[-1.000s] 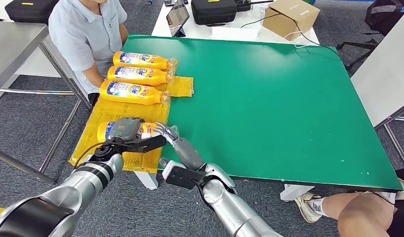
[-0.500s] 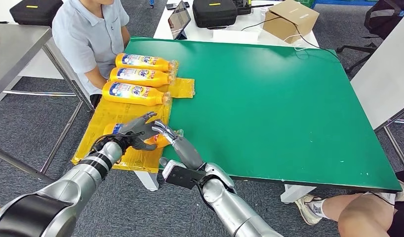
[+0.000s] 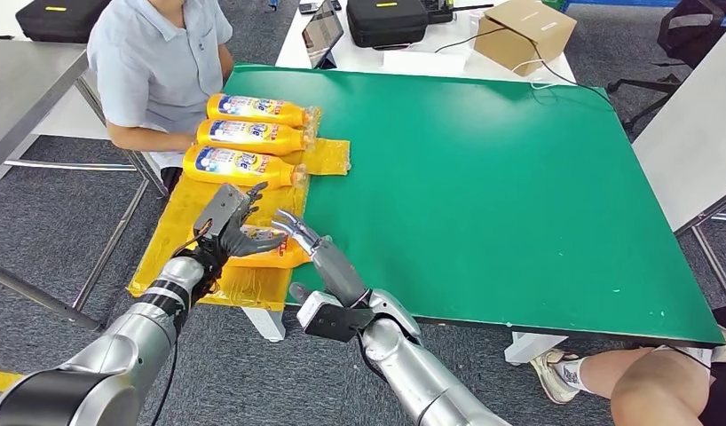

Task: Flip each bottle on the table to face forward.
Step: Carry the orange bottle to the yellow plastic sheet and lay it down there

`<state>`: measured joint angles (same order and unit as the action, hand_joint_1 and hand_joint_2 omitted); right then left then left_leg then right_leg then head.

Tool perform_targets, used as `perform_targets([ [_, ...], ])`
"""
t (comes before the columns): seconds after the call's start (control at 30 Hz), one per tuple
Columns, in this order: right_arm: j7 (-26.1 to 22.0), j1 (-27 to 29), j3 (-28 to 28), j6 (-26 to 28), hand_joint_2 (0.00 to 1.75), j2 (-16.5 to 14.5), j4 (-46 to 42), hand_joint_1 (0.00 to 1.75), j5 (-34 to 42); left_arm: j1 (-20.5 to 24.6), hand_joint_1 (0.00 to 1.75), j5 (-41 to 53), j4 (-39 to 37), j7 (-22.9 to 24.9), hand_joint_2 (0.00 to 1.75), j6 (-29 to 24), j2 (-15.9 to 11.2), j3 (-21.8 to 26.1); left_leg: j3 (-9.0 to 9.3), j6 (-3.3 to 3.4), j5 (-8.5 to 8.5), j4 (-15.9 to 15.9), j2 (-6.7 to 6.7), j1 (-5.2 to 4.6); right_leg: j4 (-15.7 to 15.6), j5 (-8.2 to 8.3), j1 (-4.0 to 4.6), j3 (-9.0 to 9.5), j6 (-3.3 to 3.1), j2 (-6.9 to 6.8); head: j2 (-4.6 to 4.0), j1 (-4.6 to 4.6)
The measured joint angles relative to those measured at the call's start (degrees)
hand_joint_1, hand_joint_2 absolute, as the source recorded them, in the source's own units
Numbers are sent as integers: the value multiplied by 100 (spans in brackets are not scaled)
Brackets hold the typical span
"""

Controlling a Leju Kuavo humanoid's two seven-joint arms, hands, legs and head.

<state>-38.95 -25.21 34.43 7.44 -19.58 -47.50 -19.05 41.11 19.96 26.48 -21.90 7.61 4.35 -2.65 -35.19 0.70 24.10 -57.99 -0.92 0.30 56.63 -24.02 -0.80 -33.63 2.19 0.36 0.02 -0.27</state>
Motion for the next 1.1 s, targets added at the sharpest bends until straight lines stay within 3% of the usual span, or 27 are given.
perform_targets([
  [0.23,-4,198,238,120,0,117,-920,0,160,-254,0,-549,415,-90,175,-443,169,198,-29,0,0,-1,0,-1,0,0,-1,-27,0,0,0,-1],
  [0.4,-4,402,283,616,0,217,-1444,0,493,-747,0,-1063,1238,-281,175,-800,347,239,-37,0,2,-1,1,-1,-1,0,-1,-34,0,0,0,1],
  [0.53,-4,719,155,1172,175,274,-1910,0,737,-1459,0,-1374,2374,-284,175,-1202,426,158,-39,-1,6,-1,5,-1,-2,-1,-1,-40,0,2,0,-1],
  [0.7,-4,1190,-260,1713,175,349,-2590,0,1005,-2509,0,-1832,3973,-282,175,-1592,504,-43,-52,-1,9,-1,4,-1,-3,-3,-1,-54,-1,2,0,-1],
  [0.83,-2,1482,-763,2022,0,387,-3018,0,1081,-3101,0,-2281,4925,-229,175,-1681,598,-105,-53,-1,9,-1,2,-1,-5,-4,-1,-54,-1,2,0,-1],
  [1.0,59,1810,-1463,2384,0,428,-3341,0,886,-3624,0,-2350,5679,-128,175,-1777,652,-181,-53,0,9,-1,3,-2,-5,-3,-1,-52,-1,2,0,-1],
  [1.1,351,1989,-1708,2575,0,422,-3450,0,528,-3866,0,-2271,5948,-112,175,-1855,681,-225,-52,0,9,-1,3,-2,-5,-3,0,-52,0,2,0,-1],
])
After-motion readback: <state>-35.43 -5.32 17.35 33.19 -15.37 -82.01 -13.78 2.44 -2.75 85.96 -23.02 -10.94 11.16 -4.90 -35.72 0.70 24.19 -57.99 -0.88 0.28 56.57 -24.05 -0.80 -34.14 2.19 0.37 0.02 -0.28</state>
